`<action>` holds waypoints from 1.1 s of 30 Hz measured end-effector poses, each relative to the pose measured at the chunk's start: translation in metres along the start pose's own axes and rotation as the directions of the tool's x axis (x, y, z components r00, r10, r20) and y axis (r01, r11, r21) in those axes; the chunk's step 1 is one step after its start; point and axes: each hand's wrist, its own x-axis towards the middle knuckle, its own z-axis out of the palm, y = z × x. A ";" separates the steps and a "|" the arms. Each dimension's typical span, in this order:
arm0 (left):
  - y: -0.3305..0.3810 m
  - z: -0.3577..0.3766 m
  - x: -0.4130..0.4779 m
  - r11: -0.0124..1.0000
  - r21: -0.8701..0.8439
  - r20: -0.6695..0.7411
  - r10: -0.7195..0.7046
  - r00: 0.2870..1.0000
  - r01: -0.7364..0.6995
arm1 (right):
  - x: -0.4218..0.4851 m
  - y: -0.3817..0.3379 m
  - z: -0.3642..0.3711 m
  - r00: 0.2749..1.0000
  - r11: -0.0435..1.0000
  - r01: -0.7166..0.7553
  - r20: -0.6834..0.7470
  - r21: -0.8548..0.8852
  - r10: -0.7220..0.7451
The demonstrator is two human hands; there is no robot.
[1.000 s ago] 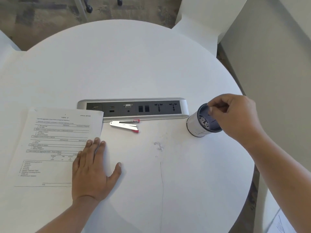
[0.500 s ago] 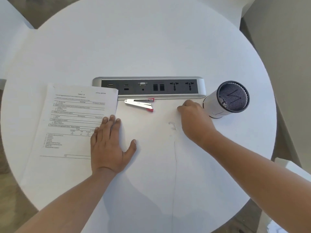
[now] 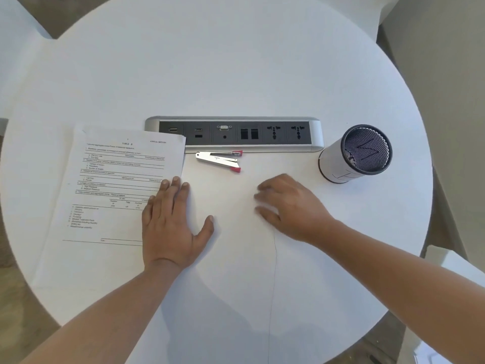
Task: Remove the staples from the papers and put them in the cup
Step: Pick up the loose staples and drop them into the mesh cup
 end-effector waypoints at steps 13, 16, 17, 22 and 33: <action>0.000 0.001 0.001 1.000 0.009 0.017 0.001 1.000 -0.001 | 0.001 0.030 -0.023 0.905 0.923 -0.351 -0.195 0.156 0.377; 0.000 0.001 0.000 1.000 0.007 0.019 -0.003 1.000 0.003 | 0.003 0.028 -0.021 0.914 0.919 -0.392 -0.097 0.032 0.394; 0.000 0.000 0.000 1.000 0.008 0.018 -0.004 1.000 0.004 | 0.003 0.025 -0.020 0.914 0.917 -0.400 -0.070 0.000 0.399; 0.000 -0.001 0.001 1.000 0.011 0.015 -0.006 1.000 0.006 | 0.007 0.011 -0.015 0.963 0.963 -0.269 -0.008 -0.035 0.268; 0.000 -0.001 0.001 1.000 0.009 0.018 0.003 1.000 -0.003 | -0.017 0.010 -0.024 0.957 0.957 -0.289 0.007 0.033 0.289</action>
